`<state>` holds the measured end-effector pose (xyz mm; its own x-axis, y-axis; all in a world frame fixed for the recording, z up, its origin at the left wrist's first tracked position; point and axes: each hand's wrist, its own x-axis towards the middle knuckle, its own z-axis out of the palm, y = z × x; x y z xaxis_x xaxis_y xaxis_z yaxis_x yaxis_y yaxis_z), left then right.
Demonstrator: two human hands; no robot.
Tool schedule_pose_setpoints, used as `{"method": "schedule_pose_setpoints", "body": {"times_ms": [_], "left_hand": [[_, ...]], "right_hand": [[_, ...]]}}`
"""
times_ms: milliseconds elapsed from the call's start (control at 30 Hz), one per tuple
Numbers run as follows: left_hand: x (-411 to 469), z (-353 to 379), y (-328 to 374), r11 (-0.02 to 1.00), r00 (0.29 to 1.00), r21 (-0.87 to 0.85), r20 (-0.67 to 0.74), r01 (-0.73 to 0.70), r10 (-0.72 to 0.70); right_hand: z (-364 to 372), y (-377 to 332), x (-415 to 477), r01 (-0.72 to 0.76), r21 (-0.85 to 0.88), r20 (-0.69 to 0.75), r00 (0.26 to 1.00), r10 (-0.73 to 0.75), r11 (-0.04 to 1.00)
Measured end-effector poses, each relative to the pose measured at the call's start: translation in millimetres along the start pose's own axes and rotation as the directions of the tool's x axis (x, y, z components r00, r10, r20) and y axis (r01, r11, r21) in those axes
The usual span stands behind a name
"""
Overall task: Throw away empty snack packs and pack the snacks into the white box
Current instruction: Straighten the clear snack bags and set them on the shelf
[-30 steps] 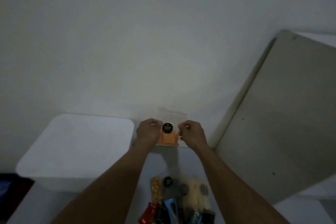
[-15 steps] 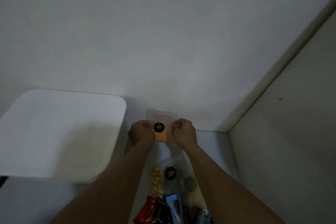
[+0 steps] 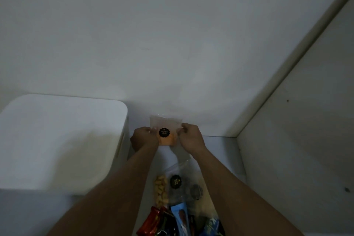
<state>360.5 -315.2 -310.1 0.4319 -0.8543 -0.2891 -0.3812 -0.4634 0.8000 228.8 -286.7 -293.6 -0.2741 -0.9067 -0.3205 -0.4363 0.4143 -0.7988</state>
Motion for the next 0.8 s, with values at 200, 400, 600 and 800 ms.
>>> {"method": "schedule_pose_setpoints", "body": {"times_ms": [200, 400, 600, 800], "left_hand": [[-25.5, -4.1, -11.0, 0.994, 0.997, 0.088, 0.052, -0.058, 0.053], [-56.1, -7.8, -45.8, 0.963, 0.860, 0.142, 0.494, -0.229, 0.131], [-68.8, -10.8, -55.9, 0.906, 0.753, 0.185, 0.631, -0.381, 0.188], [-80.2, -35.6, -44.0, 0.917, 0.776, 0.166, 0.599, -0.362, 0.197]], "right_hand": [[-15.9, 9.8, -20.2, -0.022, -0.099, 0.055, 0.998, 0.028, 0.995], [-27.9, 38.9, -59.9, -0.029, -0.406, 0.072, 0.995, 0.063, 0.913], [-13.4, 58.9, -93.1, -0.051, -0.416, 0.069, 0.994, 0.088, 0.908], [-17.7, 44.3, -115.6, -0.077, -0.207, 0.001, 0.997, 0.079, 0.975]]}}
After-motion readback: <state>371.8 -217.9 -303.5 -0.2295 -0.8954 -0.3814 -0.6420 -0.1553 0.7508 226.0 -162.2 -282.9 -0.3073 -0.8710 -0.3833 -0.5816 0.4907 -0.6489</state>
